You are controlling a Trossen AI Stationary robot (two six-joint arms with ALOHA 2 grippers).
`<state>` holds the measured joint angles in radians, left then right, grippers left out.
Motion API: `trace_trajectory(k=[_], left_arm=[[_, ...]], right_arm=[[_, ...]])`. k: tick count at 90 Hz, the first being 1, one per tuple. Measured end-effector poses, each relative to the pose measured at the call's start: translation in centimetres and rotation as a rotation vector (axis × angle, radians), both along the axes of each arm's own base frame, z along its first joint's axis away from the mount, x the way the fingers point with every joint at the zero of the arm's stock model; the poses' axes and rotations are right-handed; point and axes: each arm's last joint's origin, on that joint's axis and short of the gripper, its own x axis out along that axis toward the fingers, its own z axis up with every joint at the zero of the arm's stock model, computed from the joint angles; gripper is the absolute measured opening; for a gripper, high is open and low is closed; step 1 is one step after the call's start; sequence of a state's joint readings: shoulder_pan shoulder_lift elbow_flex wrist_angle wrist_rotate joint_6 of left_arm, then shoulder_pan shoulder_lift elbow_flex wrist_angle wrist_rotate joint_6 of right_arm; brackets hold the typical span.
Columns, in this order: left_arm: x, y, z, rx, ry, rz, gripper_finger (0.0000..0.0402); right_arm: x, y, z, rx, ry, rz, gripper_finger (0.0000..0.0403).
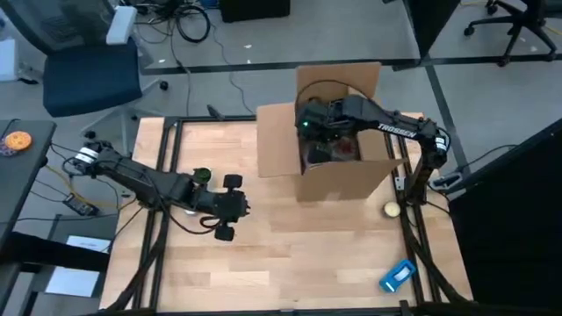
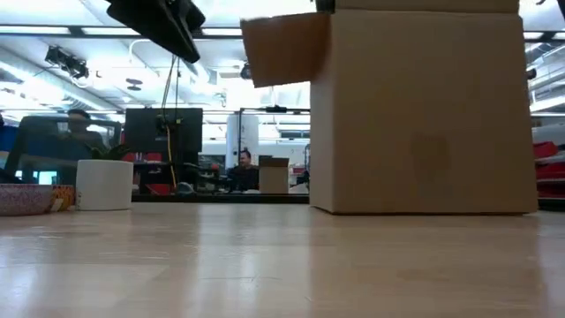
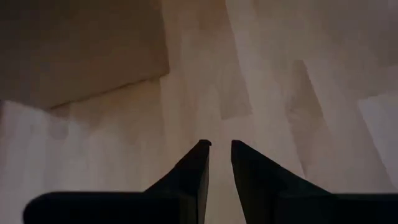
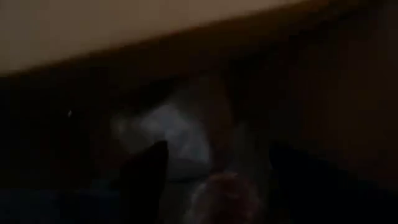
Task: Wrap mug
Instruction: Close the box
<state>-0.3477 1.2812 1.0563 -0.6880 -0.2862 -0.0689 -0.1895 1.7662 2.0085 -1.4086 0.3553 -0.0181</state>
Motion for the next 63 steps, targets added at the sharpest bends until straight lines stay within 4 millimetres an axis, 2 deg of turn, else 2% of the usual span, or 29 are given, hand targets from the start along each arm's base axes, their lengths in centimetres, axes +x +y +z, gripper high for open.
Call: trace_trajectory(k=[18, 31, 45, 63], left_arm=[[-0.3, 0.0, 1.1, -0.042, 0.030, 0.059, 0.0053], [-0.8, -0.7, 1.8, -0.047, 0.040, 0.032, 0.0053], [-1.5, -2.2, 3.2, -0.055, 0.011, -0.035, 0.0053], [-3.2, -3.5, 4.5, -0.044, -0.030, -0.040, 0.0053]], right_arm=[[0.0, 1.6, 2.7, -0.112, -0.101, 0.010, 0.0257], [-0.2, 3.4, 4.7, -0.197, -0.174, 0.024, 0.0253], [-1.1, 5.9, 7.4, -0.299, -0.273, 0.033, 0.0245], [-1.7, 9.8, 10.2, -0.279, -0.484, 0.120, 0.0233]])
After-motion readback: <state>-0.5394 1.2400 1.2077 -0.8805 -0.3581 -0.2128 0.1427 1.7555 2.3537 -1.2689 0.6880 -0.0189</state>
